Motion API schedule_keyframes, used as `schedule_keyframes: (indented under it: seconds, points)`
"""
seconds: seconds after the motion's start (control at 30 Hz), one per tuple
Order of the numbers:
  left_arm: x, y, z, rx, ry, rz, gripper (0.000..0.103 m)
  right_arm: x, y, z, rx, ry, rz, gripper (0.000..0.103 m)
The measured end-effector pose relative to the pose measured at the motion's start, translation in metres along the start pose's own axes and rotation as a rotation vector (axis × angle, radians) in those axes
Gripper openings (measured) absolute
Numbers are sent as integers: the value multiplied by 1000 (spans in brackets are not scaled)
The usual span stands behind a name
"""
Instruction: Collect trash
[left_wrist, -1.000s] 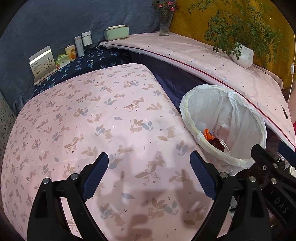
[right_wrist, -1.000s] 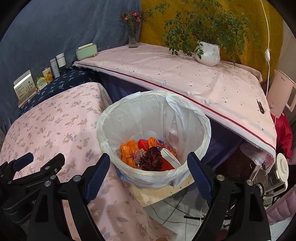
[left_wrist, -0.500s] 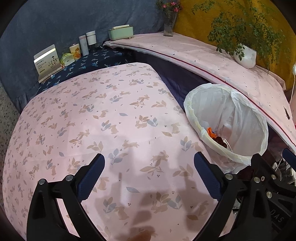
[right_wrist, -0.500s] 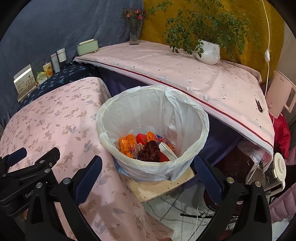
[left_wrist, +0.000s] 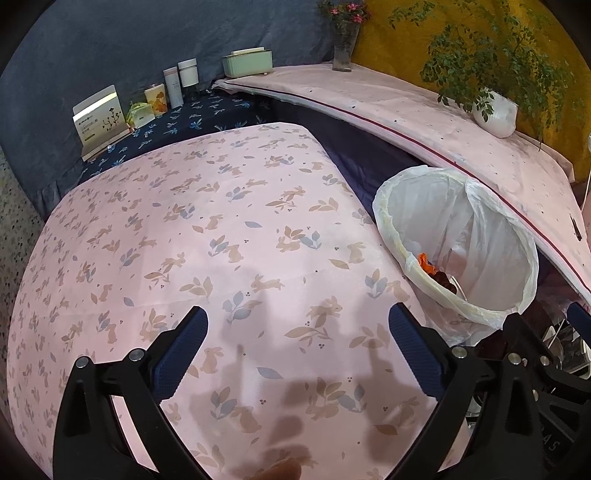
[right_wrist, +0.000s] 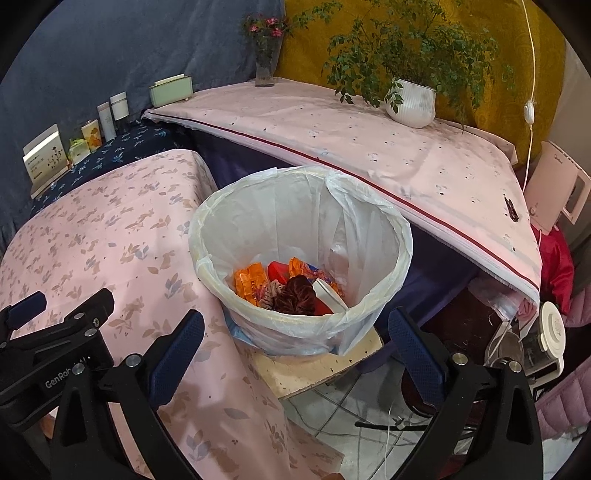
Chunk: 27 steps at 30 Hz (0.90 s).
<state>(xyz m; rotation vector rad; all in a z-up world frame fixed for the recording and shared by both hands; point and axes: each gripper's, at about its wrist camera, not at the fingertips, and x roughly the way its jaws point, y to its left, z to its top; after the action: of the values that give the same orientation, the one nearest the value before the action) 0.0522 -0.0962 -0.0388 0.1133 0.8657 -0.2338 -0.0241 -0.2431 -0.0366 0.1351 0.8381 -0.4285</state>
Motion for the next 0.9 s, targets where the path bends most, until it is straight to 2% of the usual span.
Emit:
schedule_keyframes:
  seconds: [0.9]
  points:
    - [-3,5,-3,-20,10,27,95,-4,4,-5,-10,-4,-17,96]
